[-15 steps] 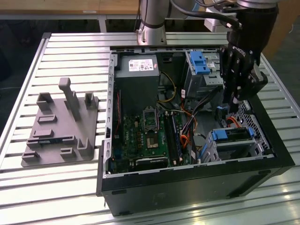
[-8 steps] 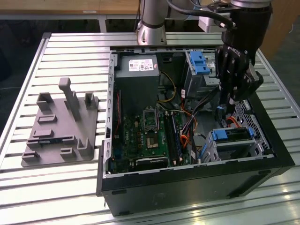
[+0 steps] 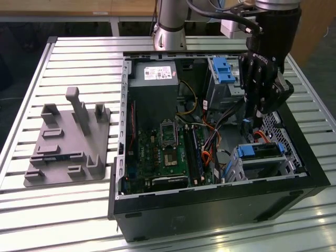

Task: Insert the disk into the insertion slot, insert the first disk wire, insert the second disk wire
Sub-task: 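Insert the second disk wire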

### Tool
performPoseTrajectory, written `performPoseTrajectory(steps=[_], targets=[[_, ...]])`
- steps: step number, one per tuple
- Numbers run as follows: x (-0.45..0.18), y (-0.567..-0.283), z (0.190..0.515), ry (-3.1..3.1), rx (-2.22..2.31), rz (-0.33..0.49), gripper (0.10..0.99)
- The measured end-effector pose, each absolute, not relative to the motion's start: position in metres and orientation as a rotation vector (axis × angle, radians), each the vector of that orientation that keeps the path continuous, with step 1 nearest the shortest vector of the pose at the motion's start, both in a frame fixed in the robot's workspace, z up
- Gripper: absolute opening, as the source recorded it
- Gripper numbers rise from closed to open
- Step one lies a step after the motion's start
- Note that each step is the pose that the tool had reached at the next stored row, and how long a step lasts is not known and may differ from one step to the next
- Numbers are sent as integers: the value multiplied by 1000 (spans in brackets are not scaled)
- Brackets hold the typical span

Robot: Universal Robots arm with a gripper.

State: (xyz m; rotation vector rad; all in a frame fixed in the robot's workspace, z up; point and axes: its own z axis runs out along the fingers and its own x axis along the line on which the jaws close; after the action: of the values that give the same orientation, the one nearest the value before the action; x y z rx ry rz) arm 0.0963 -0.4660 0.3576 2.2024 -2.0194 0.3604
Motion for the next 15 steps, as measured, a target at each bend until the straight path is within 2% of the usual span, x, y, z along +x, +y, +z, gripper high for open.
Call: performPoseTrajectory(steps=[8, 15], targets=[[95, -466, 355, -2001, 2201, 382, 357], [95, -464, 354, -1962, 2169, 437, 357]])
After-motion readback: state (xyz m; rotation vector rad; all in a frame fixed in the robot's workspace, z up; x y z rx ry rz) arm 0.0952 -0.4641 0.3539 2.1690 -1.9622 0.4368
